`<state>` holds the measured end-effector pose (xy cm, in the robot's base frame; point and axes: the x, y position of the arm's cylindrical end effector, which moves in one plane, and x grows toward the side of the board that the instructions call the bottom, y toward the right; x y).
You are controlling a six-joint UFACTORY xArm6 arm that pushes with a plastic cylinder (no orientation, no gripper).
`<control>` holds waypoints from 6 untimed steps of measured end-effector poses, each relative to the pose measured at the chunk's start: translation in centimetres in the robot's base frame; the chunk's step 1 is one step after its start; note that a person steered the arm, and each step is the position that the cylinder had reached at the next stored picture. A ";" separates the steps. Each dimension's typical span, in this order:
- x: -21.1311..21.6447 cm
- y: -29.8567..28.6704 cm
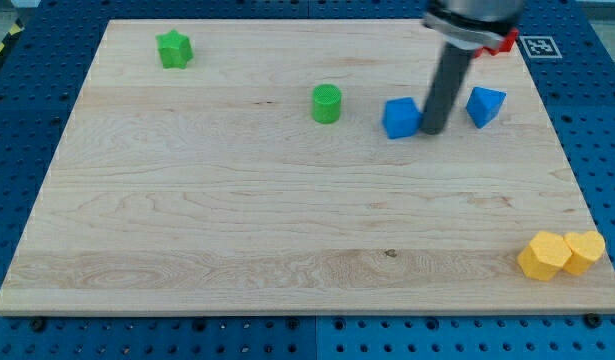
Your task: Move the blue cube top right to the green circle
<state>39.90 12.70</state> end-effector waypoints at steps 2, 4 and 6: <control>3.4 -0.7; -6.5 -7.1; -1.6 -5.4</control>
